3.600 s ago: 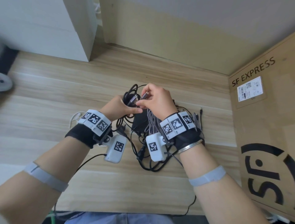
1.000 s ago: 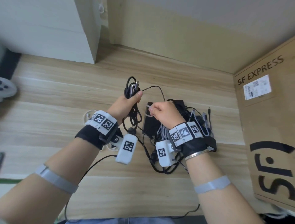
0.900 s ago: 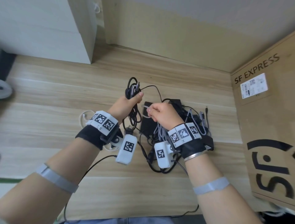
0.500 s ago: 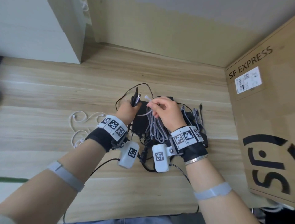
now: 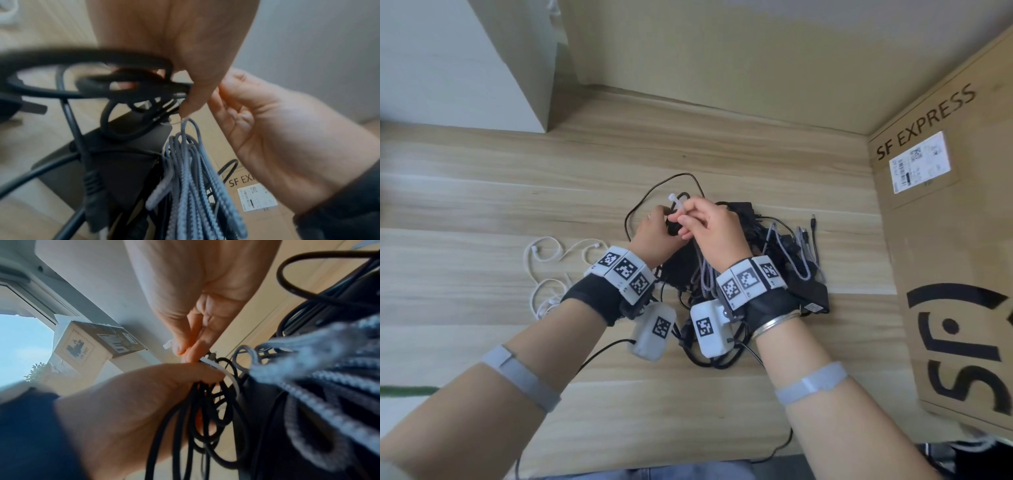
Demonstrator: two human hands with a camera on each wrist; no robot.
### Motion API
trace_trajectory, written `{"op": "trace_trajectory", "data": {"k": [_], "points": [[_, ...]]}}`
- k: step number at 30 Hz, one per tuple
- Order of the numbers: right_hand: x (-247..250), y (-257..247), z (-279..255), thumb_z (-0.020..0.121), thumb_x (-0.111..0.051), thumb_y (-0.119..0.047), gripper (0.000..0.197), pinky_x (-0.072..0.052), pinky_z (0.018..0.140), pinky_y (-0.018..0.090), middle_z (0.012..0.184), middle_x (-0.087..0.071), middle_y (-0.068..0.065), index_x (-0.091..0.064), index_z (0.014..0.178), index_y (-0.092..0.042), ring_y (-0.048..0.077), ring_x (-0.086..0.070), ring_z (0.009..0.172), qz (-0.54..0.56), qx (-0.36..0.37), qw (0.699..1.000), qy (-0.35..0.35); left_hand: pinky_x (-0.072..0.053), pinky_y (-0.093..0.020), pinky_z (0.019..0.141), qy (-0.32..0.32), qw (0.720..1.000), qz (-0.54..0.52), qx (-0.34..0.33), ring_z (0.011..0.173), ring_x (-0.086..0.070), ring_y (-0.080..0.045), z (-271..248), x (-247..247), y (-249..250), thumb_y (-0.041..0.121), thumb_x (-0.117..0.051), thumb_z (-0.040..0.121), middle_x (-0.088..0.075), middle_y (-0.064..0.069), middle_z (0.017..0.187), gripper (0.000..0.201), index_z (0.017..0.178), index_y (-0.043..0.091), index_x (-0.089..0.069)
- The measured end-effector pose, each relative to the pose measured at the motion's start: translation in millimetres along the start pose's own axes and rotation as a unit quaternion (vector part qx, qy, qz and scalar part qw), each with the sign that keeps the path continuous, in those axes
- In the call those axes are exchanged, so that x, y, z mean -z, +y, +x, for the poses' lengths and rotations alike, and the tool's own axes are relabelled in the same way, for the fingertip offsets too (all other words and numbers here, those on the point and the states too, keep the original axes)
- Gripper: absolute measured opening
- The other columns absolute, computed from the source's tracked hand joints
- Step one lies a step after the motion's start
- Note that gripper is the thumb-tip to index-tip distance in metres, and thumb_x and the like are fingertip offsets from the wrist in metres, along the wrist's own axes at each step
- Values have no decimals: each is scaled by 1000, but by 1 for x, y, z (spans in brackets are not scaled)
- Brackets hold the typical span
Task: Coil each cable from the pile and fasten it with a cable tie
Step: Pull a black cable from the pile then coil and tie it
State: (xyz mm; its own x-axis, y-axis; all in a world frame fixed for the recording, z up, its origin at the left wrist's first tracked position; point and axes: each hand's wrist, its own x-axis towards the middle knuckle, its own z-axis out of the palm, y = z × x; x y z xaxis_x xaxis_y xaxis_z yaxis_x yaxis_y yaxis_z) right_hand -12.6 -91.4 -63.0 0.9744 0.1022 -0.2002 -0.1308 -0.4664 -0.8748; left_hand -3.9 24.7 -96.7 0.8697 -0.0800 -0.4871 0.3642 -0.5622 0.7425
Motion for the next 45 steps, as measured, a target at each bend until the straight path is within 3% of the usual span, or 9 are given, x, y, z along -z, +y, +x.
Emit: {"op": "trace_trajectory", "data": {"k": [3, 7, 15, 18, 21, 25, 30, 40, 45], "points": [[-1, 2, 2, 91, -54, -4, 10, -55, 71, 17, 88, -70, -2, -61, 84, -8, 8, -64, 67, 7, -10, 1000, 9, -38, -25, 87, -16, 999, -37, -33, 110, -49, -20, -6, 10, 3, 16, -65, 81, -48, -10, 119, 62, 132, 9, -32], [-3, 9, 1, 90, -55, -5, 8, -57, 75, 25, 88, -72, 3, -61, 85, -7, 13, -67, 70, -19, -16, 1000, 11, -35, -17, 53, -45, 988, -118, -86, 58, -33, -10, -9, 19, 2, -9, -46, 83, -32, 0, 67, 64, 136, 13, -18], [-3, 17, -5, 87, -63, -22, 17, -55, 79, 36, 76, -70, 6, -59, 77, -8, 19, -67, 72, -61, -26, 998, 11, -37, -26, 66, -6, 983, -43, -180, 67, -45, -9, -3, 20, -13, 2, -46, 91, -46, 5, 78, 18, 94, 20, -42], [-3, 18, -5, 91, -57, -22, 20, -56, 78, 35, 77, -69, 2, -63, 80, -7, 13, -67, 71, -64, -17, 998, 6, -43, -35, 75, 22, 984, -35, -174, 76, -54, -21, 0, 17, -18, 7, -53, 90, -55, 0, 82, 10, 85, 16, -56], [-1, 18, -7, 95, -50, -17, 17, -56, 76, 30, 77, -67, -1, -63, 92, -6, 14, -66, 71, -74, 4, 997, -8, -49, -38, 76, 42, 984, -51, -168, 75, -58, -25, 0, 16, -18, 5, -61, 84, -57, 0, 78, 7, 82, 12, -60], [1, 18, -8, 98, -43, -15, 14, -55, 76, 30, 78, -64, -1, -56, 97, -10, 16, -65, 72, -108, 32, 993, -39, -39, -13, 62, 62, 981, -44, -181, 63, -52, -11, 0, 16, -16, 1, -67, 77, -51, 8, 64, 21, 78, 16, -52], [1, 18, -8, 98, -41, -17, 15, -55, 77, 34, 79, -63, 1, -56, 97, -13, 16, -65, 73, -130, 35, 990, -50, -35, -7, 61, 70, 974, -41, -209, 60, -47, 2, 1, 16, -17, -1, -68, 75, -51, 14, 67, 20, 76, 13, -54], [1, 21, -5, 96, -48, -18, 16, -55, 74, 38, 78, -67, 6, -61, 98, -11, 17, -67, 70, -163, 30, 985, -46, -45, -17, 74, 45, 974, -73, -208, 71, -56, -8, 1, 19, -18, 4, -71, 75, -59, 9, 74, 17, 77, 14, -57], [3, 18, -2, 93, -54, -18, 14, -54, 76, 39, 76, -68, 10, -65, 91, -9, 18, -67, 69, -154, 4, 987, -44, -44, -6, 79, 25, 979, -108, -169, 82, -60, 2, 0, 22, -22, 0, -68, 78, -64, 14, 88, 21, 85, 19, -63]]}}
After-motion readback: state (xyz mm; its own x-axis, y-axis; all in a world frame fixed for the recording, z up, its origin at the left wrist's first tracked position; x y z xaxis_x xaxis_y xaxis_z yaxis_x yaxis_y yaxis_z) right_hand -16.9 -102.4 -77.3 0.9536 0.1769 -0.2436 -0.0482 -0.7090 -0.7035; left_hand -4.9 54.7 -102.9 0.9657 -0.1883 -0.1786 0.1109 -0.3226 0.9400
